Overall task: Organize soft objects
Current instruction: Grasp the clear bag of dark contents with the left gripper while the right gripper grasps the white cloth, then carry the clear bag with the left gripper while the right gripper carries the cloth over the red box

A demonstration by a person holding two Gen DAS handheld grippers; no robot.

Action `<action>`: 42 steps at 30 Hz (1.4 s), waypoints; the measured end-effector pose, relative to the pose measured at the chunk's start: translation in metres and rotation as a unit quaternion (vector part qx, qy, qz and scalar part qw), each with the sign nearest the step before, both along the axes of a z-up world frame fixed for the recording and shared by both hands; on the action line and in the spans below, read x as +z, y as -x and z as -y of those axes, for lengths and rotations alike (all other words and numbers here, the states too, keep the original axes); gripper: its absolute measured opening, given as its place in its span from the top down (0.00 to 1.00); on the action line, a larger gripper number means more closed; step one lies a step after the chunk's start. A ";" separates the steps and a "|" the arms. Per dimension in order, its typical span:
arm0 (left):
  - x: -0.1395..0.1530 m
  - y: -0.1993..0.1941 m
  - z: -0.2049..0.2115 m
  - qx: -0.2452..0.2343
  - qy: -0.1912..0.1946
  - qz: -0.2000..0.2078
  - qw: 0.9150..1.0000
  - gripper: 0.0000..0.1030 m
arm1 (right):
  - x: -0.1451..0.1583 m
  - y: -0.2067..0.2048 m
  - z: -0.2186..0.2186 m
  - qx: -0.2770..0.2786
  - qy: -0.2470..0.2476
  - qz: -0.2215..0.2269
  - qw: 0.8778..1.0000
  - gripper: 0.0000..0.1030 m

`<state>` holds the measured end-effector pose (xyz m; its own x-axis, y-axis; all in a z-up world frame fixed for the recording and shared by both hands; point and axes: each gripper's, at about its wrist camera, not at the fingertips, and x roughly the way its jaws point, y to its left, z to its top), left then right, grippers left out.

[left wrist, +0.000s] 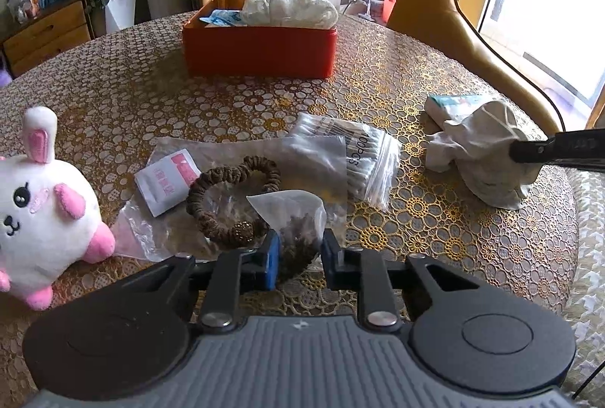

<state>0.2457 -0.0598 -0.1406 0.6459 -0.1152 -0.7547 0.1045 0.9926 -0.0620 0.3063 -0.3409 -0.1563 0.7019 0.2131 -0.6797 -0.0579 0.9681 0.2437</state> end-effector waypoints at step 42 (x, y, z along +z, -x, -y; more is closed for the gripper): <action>0.152 -0.069 -0.025 -0.037 0.024 0.034 0.998 0.78 | 0.172 -0.025 -0.067 0.166 -0.011 0.141 0.976 0.95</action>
